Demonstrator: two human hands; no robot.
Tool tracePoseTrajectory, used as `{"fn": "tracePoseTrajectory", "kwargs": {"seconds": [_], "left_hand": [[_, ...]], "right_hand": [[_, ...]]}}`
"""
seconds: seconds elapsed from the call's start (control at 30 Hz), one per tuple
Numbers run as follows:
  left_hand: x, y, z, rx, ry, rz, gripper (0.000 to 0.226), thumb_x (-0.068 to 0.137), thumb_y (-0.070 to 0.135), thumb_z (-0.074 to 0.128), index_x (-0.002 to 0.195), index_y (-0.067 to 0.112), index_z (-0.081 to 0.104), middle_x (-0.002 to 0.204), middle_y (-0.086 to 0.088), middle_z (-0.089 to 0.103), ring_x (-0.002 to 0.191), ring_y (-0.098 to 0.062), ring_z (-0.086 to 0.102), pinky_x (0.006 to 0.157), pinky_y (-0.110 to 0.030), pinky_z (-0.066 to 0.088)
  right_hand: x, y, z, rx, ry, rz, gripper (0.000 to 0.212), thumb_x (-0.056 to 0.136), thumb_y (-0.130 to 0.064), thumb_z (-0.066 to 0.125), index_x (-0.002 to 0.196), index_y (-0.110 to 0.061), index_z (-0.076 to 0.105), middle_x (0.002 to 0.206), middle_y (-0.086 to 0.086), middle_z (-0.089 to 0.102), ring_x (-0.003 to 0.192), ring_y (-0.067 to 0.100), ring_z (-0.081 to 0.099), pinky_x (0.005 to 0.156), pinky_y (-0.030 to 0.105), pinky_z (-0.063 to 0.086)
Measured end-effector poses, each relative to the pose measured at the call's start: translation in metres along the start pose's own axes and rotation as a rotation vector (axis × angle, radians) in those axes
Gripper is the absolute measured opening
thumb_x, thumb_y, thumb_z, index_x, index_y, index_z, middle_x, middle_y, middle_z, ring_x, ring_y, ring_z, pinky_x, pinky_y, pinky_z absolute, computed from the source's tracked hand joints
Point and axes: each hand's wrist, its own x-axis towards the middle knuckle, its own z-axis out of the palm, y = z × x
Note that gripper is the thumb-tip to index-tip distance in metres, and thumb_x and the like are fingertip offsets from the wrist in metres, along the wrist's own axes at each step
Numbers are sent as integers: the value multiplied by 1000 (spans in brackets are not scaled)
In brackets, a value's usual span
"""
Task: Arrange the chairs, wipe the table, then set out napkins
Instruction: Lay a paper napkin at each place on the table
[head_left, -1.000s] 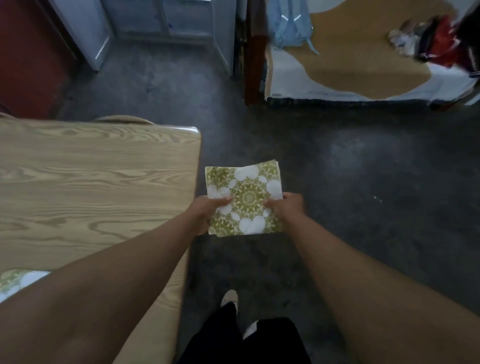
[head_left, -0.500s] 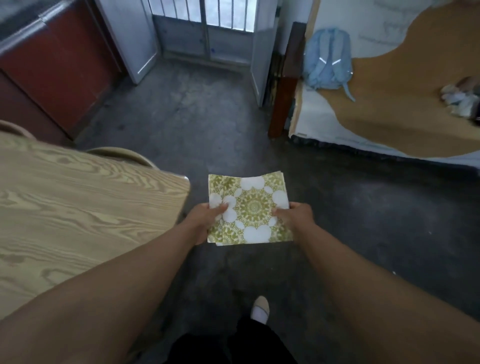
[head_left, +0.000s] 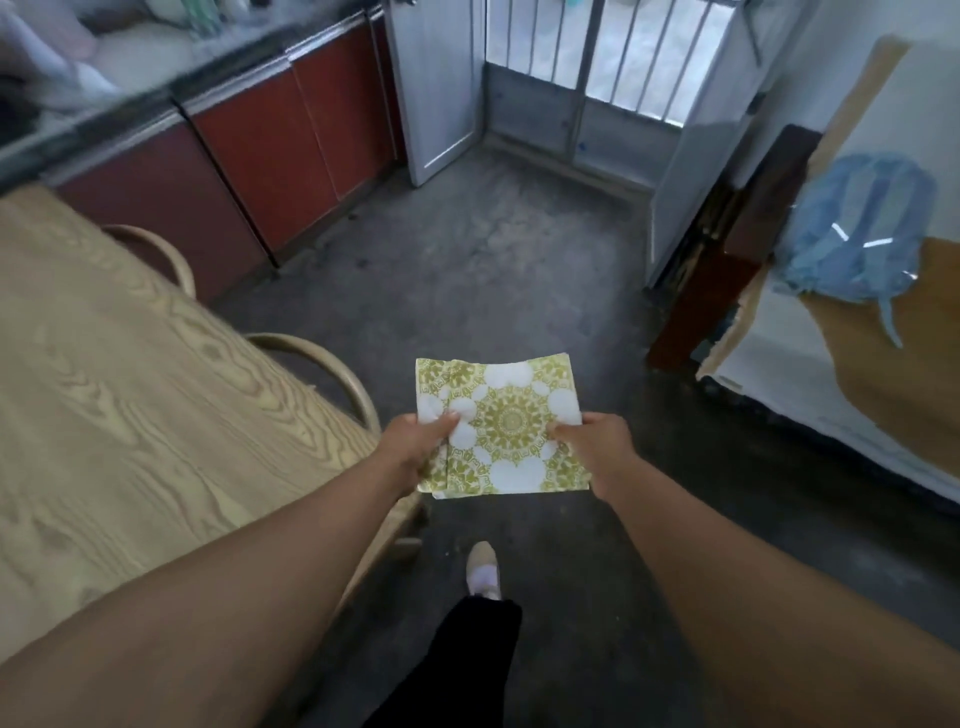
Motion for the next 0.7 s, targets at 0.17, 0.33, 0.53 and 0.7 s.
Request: {"fn": "tracePoseTrajectory", "kwargs": {"seconds": [0.17,0.33,0.53,0.7], "left_hand": [[66,76,-2,-135,31,-25,37,79,20,78,105,-2,65,99,-20,72,91,-35,71,82,-50,57],[98,122,-11,-195,74,-17,45,74,24,82,107,-2,65,98,-18,73,89,-33,72,83,-52,56],[150,177,-40,-325,165,-24,37,79,17,77,110,-1,65,103,-19,72,94,-35,70,88,-55,54],[182,204,-67,-499,264,-40,21,84,12,72,102,3,66,100,-17,72,89,-34,70,79,-50,56]], "right_hand": [[71,-86,33,-80,-53,-7,27,80,1,74,106,2,66,83,10,68,92,35,69,83,48,57],[108,-144,57,-118,-117,-22,32,80,1,74,111,1,65,94,13,69,88,32,69,76,42,57],[174,-227,121,-285,-267,-85,35,81,0,73,115,0,64,79,6,65,68,22,65,59,30,53],[218,-286,182,-424,-439,-150,36,80,-2,75,115,-1,65,75,2,66,65,17,64,54,27,51]]}}
